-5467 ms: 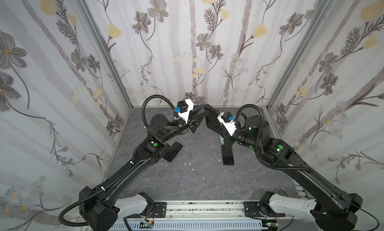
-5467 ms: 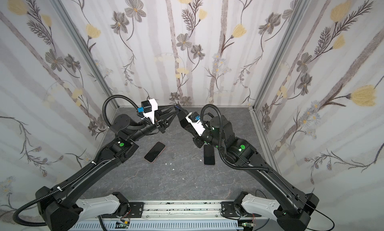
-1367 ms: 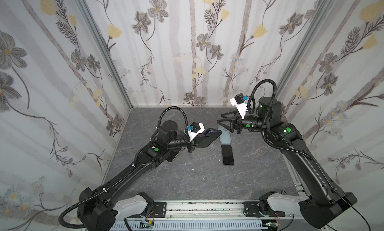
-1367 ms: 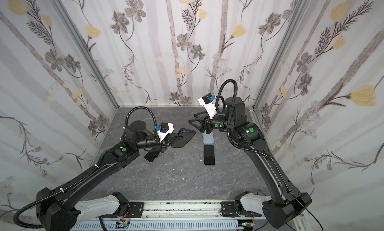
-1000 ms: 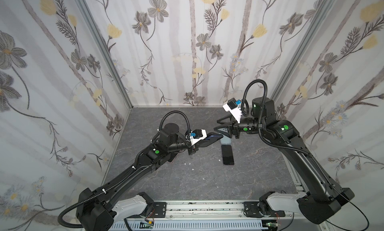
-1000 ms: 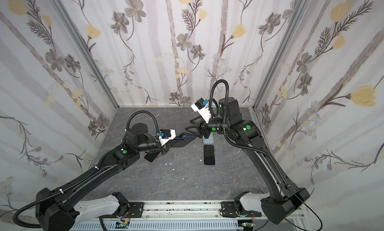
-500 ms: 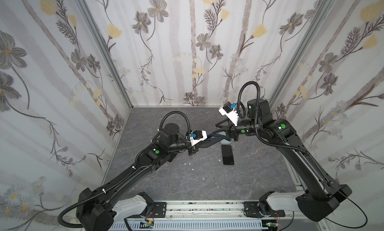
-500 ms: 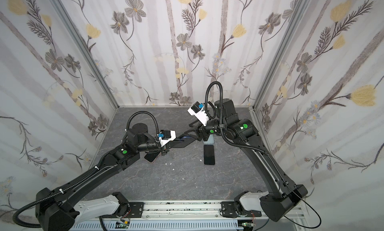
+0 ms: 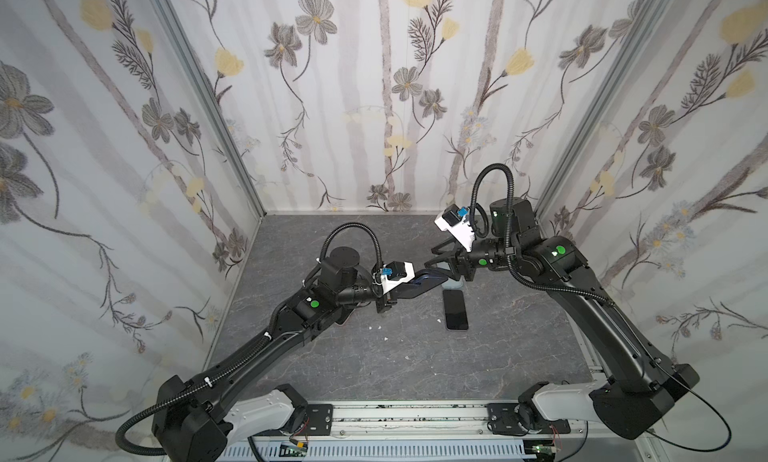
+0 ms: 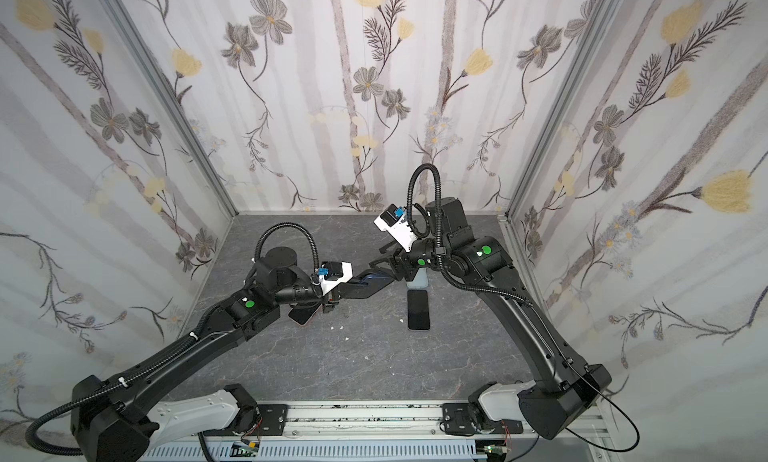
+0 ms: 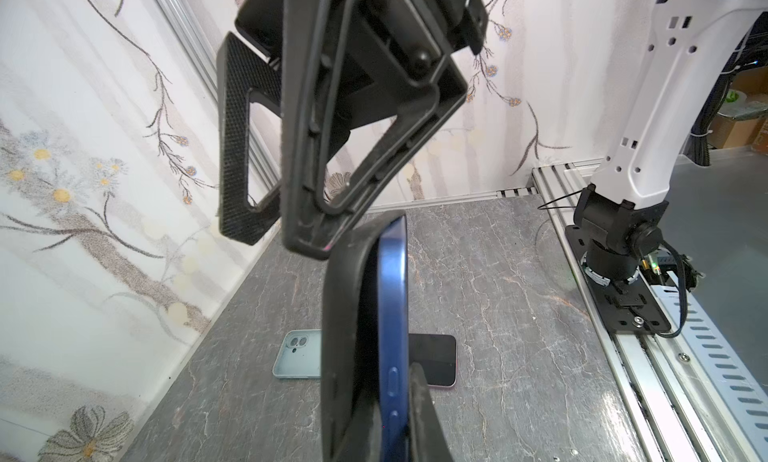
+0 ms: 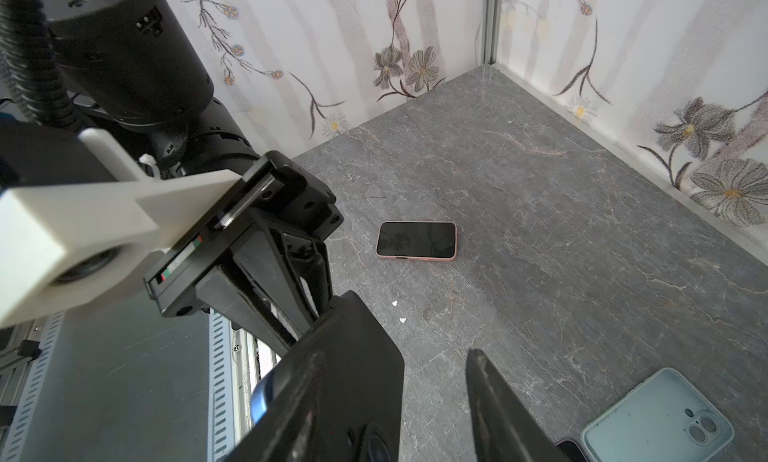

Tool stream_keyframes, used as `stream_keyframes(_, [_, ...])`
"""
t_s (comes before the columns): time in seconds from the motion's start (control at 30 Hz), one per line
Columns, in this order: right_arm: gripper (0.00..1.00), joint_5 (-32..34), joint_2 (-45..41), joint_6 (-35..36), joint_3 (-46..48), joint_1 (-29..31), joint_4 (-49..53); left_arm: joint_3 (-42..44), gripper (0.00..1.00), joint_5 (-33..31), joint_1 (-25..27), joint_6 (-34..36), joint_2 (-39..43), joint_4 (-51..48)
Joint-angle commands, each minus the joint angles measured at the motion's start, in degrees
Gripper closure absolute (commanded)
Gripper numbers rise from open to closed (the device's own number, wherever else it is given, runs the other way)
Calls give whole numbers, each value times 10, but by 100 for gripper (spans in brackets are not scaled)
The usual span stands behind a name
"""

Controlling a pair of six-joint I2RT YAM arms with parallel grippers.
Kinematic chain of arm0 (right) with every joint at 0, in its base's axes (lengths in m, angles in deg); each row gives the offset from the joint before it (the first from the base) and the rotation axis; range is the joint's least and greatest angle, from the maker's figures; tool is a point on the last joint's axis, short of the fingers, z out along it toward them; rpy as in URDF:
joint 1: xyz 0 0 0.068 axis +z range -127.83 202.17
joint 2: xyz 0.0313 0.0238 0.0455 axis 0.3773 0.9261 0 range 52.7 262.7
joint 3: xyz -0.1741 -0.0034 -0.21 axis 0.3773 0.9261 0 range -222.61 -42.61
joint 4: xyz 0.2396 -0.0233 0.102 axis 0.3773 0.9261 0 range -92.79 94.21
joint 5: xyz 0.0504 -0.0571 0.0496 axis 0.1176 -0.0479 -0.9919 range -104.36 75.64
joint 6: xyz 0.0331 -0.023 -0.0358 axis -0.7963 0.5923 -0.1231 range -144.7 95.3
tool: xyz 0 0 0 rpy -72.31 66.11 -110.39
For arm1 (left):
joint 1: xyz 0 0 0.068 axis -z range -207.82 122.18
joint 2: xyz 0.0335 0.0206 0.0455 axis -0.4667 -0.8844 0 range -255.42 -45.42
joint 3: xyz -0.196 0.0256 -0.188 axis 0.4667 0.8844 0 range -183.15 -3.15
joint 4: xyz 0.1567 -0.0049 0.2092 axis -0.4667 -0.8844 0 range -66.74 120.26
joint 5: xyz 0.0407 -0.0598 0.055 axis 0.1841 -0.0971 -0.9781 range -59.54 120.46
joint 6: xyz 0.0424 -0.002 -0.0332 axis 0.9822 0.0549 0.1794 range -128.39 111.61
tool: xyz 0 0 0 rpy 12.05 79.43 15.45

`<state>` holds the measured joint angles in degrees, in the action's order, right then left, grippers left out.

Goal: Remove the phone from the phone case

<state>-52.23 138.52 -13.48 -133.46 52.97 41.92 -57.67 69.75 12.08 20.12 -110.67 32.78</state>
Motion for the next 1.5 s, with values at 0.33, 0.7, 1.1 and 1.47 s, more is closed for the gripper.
stream_keyframes(0.33, [44,-18,4,27,-2,11,22,-5,100,5,-1,8,3,42])
stream_keyframes(0.7, [40,-55,-21,16,-1,12,-23,-2,100,5,0,8,6,42])
stream_keyframes(1.1, [41,20,0,18,-3,13,4,-2,100,7,0,11,7,42])
stream_keyframes(1.47, [43,70,16,1,-2,11,11,-1,100,12,-1,10,14,42])
